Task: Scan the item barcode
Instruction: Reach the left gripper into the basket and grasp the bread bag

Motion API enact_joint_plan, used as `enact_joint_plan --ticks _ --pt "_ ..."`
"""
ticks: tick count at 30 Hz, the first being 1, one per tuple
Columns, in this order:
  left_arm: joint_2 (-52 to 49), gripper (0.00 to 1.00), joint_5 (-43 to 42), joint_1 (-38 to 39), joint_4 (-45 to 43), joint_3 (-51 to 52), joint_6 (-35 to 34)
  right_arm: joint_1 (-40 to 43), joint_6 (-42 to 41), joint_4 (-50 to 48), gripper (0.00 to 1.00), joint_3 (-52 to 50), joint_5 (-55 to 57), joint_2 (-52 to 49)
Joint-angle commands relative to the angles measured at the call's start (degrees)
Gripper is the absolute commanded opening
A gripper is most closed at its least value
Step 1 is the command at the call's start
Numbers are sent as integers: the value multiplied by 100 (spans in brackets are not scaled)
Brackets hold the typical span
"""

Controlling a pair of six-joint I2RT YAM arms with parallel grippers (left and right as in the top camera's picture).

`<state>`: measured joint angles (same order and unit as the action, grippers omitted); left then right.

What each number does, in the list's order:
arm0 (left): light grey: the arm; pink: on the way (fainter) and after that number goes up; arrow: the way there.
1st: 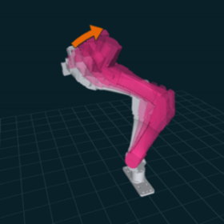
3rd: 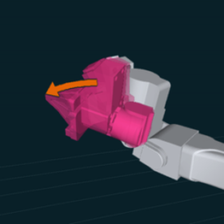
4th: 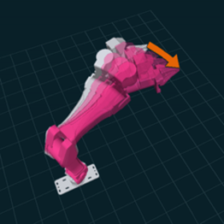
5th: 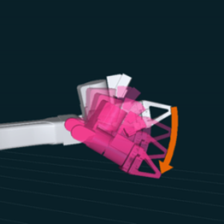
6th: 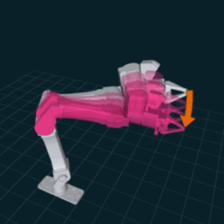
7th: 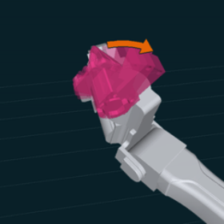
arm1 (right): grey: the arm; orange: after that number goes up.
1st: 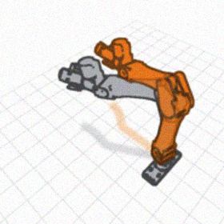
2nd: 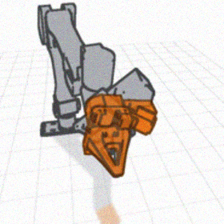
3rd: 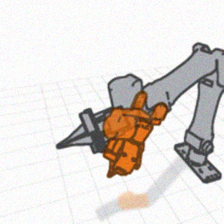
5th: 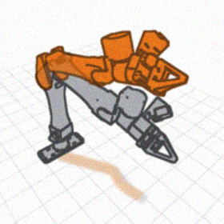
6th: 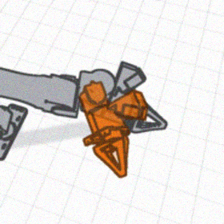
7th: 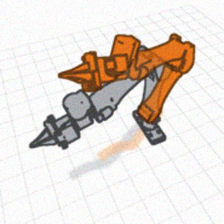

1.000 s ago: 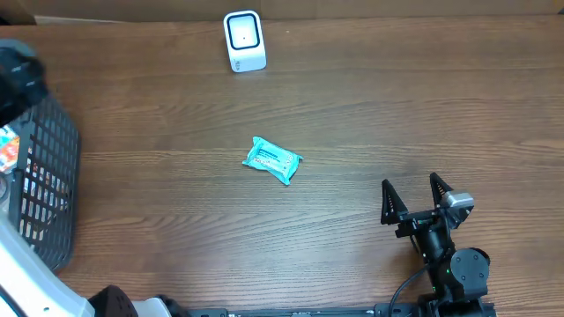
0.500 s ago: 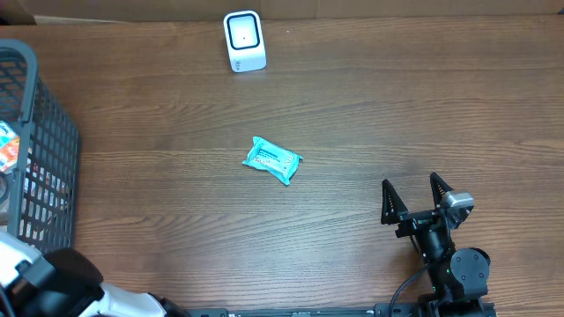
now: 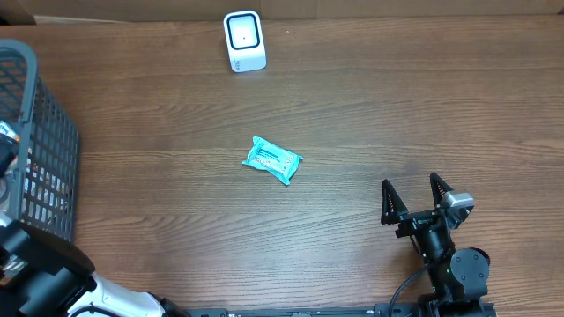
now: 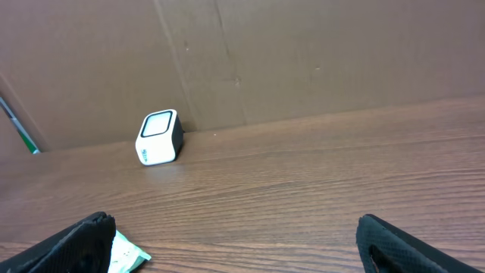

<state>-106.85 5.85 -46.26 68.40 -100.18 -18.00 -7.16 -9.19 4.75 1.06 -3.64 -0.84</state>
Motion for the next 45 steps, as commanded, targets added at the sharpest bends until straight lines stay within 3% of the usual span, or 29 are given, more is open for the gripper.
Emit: enact_joint_plan --ticks 1,10,25,27,30,33,34,45 --pt "-72 100 55 0 -529 721 177 -28 9 -22 100 -59 -7 68" --pt "-107 100 24 66 -1998 1615 520 -28 9 -22 100 -59 -7 68" --pt "-1167 99 33 63 -2304 1620 713 -28 9 -22 100 -59 -7 68" --pt "-1204 91 31 63 -2284 1620 732 -28 9 -22 100 -59 -7 68" --pt "-1207 63 31 63 -2277 1620 732 -28 9 -22 100 -59 -7 68" --pt "-1207 27 24 63 -2234 1620 732 -28 9 -22 100 -59 -7 68" --pt "-1207 22 22 63 -2229 1617 730 -28 9 -22 100 -59 -7 68" --pt "-1191 4 13 42 -1582 1165 726 -28 9 -22 100 -59 -7 68"
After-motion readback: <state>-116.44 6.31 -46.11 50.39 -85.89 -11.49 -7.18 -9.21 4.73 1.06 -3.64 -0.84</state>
